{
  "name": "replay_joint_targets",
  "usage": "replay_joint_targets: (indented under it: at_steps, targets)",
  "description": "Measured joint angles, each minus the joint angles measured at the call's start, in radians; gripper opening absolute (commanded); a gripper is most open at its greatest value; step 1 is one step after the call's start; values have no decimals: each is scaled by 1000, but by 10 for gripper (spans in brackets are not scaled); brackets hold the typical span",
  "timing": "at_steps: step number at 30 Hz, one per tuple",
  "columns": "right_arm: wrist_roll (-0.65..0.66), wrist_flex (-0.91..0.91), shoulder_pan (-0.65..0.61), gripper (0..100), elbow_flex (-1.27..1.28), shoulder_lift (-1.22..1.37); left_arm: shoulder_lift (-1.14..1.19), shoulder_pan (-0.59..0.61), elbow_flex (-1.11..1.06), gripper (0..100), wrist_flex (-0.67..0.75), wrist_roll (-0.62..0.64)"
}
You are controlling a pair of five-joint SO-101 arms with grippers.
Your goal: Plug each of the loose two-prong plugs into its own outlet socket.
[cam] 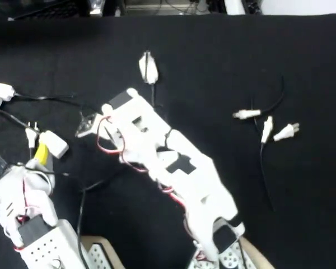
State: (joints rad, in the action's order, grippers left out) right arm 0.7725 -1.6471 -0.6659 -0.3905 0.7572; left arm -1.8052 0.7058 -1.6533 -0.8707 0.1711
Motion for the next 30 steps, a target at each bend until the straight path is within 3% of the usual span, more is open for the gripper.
replay_joint_targets:
  at_steps: [7, 16, 21, 30]
  targets:
    - [0, 2, 34, 11, 41, 2, 0, 173, 43, 318, -87, 0]
    - [0, -14, 35, 11, 12, 6, 0, 184, 44, 318, -87, 0]
    - [-3, -81, 35, 11, -186, 8, 0, 184, 44, 318, -87, 0]
    - [-146, -92, 31, 11, -615, -21, 0, 184, 44, 318, -87, 0]
